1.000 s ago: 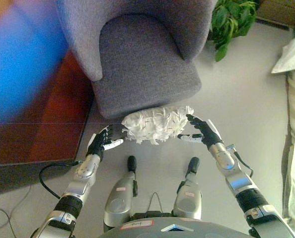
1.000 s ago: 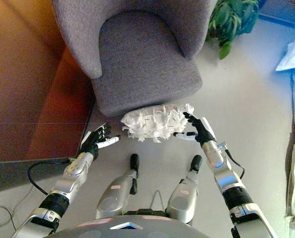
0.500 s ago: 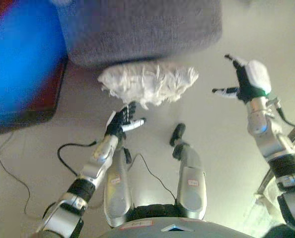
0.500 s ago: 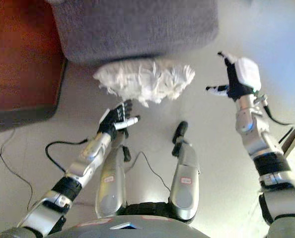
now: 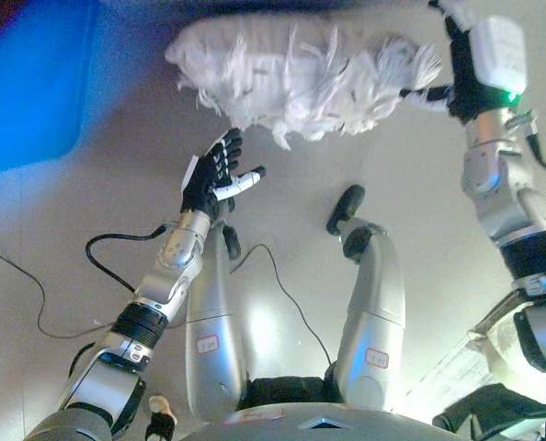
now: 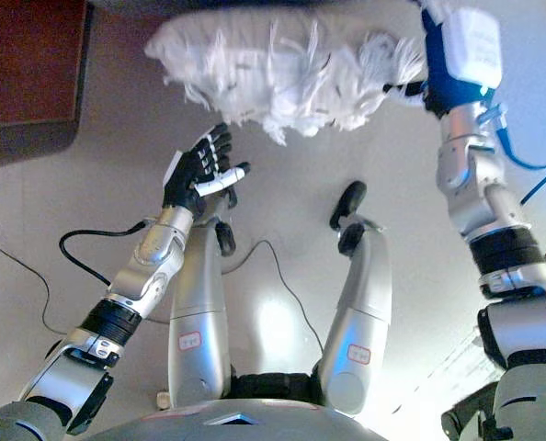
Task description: Pick up the pillow and put it on the sofa.
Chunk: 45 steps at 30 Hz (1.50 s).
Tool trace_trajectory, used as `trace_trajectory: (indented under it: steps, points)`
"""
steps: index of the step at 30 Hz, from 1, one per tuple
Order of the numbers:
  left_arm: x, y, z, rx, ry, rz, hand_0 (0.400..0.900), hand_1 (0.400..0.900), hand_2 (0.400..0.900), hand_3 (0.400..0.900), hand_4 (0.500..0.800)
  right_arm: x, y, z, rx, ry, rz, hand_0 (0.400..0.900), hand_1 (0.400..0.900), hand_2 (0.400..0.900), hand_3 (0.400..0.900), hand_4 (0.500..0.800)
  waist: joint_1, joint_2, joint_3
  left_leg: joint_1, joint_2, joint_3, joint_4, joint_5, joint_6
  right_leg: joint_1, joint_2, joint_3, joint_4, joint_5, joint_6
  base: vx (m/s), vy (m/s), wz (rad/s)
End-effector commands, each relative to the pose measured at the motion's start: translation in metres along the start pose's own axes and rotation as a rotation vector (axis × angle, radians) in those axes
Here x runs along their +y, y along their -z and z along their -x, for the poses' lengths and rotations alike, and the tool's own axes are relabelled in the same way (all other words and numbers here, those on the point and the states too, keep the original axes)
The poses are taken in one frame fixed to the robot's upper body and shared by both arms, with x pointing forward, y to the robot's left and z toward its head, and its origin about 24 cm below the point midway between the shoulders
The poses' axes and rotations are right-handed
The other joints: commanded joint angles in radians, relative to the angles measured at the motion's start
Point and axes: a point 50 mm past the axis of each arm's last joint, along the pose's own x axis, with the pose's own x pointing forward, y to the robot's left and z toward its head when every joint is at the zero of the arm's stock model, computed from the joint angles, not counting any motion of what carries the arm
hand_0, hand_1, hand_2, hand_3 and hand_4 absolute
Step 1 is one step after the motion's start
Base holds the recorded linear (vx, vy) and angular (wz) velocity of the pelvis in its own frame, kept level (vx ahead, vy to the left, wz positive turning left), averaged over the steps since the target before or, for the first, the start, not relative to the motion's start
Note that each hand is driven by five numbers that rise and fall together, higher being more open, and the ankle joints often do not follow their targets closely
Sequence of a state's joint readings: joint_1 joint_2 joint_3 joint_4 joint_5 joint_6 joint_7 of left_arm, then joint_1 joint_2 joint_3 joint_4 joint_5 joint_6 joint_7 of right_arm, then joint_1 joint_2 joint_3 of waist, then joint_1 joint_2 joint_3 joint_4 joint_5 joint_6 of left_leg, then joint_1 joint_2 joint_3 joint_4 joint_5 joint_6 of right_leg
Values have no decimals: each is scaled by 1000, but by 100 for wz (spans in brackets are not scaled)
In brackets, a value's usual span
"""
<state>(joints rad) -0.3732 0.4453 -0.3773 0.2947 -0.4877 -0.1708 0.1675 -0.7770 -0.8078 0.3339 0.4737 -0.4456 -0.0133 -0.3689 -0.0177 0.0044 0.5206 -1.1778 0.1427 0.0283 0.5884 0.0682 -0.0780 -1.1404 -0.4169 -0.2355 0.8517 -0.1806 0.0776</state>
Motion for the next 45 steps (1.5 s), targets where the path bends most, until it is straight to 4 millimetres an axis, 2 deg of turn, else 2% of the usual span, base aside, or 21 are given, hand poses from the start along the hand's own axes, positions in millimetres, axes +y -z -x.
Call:
trace_trajectory:
  steps: [1,4,7,8,10,11,16,17,18,21,23,31,35,38,40,41,42,43,45]
  points:
    - [-7,-26,11,-155,21,91,900,900,900,900,800,-53,3,-22,-18,219,56,900,900,900,900,800,12,22,-1,10,42,-86,223,-281,-40,-47,-7,57,-17,86,108,-12,38,3]
    - [-5,-30,13,-168,16,102,900,900,900,900,800,-60,1,-32,-13,222,72,900,900,900,900,800,22,27,-1,-40,30,-98,267,-289,-40,-109,-8,78,36,67,100,-6,27,2]
    - [-1,-29,16,-149,9,105,900,900,900,900,800,-70,-15,-47,-39,182,38,900,900,900,900,800,27,19,-1,-81,27,-113,289,-290,-43,-153,-11,82,60,57,94,0,0,0]
    - [1,-27,17,-135,-2,102,900,900,900,900,800,-74,-24,-55,-44,175,-61,900,900,900,900,800,32,11,-1,-99,23,-112,283,-284,-45,-167,-14,82,54,67,96,-5,-12,3]
    - [4,-26,18,-125,-9,101,900,900,900,900,800,-78,-29,-60,-57,163,-59,900,900,900,900,800,30,5,-1,-108,21,-115,278,-278,-47,-172,-16,79,51,67,96,2,-20,5]
    - [5,-24,19,-113,-8,98,900,900,900,900,800,-79,-36,-65,-66,139,-124,900,900,900,900,800,32,-3,-2,-113,16,-122,267,-270,-48,-176,-14,79,51,65,94,8,-14,5]
    - [8,-23,20,-95,-9,100,900,900,900,900,800,-80,-50,-76,-87,87,-222,900,900,900,900,800,32,-23,-4,-115,17,-131,247,-257,-56,-173,-12,69,44,62,91,11,-24,5]
    - [9,-20,20,-80,-4,95,900,900,900,900,800,-80,-55,-79,-95,52,-248,590,590,590,590,614,35,-33,-8,-111,16,-136,236,-251,-59,-169,-9,63,37,63,91,0,0,0]
    - [9,-20,19,-81,-6,97,900,900,900,900,800,-81,-56,-80,-97,52,-248,400,400,400,400,500,33,-32,-7,-110,16,-137,235,-250,-59,-168,-9,62,36,64,90,0,0,0]
    - [10,-19,18,-69,-6,86,900,900,900,900,800,-84,-70,-84,-139,8,-268,400,400,400,400,500,31,-44,-10,-103,18,-141,207,-236,-64,-156,-2,52,14,74,93,0,0,0]
    - [7,-20,15,-76,3,76,900,900,900,900,800,-91,-78,-87,-166,41,-320,400,400,400,400,500,26,-52,-14,-83,23,-136,150,-213,-71,-128,0,41,-33,94,100,10,-4,4]
    - [4,-21,4,-90,-21,77,900,900,900,900,800,-96,-99,-77,-278,109,-427,400,400,400,400,500,13,-63,-13,31,35,-122,9,-155,-81,-10,18,11,-146,135,114,0,0,0]
    - [12,-32,0,-170,-117,63,900,900,900,900,800,-96,-98,-56,-333,212,-449,400,400,400,400,500,4,-69,-16,132,34,-111,-64,-134,-80,99,26,-7,-210,156,119,0,0,0]
    - [16,-34,1,-205,-165,42,900,900,900,900,800,-81,-81,-33,-304,262,-482,400,400,400,400,500,6,-74,-17,250,28,-95,-136,-88,-72,221,25,-22,-291,198,109,-54,25,2]
    - [16,-34,1,-205,-165,42,900,900,900,900,800,-81,-81,-33,-304,262,-482,400,400,400,400,500,6,-74,-17,250,28,-95,-136,-88,-72,221,25,-22,-291,198,109,0,0,0]
    - [17,-32,2,-200,-175,49,900,900,900,900,800,-78,-79,-26,-301,283,-496,400,400,400,400,500,6,-78,-20,296,29,-91,-156,-84,-71,265,30,-26,-312,204,110,116,-13,-1]
    - [19,-24,6,-179,-184,19,900,900,900,900,800,-63,-71,-7,-283,272,-522,400,400,400,400,500,8,-88,-34,412,33,-85,-196,-81,-71,392,35,-47,-374,213,114,115,-13,-1]
    - [19,-24,6,-179,-184,19,900,900,900,900,800,-63,-70,-7,-283,272,-522,400,400,400,400,500,8,-88,-33,413,33,-85,-196,-81,-71,393,36,-47,-375,213,114,132,-18,1]
    - [25,-11,13,-135,-213,3,900,900,900,900,800,-47,-63,14,-257,245,-553,400,400,400,400,500,6,-99,-69,526,37,-82,-223,-87,-66,521,37,-55,-429,224,120,142,-8,2]
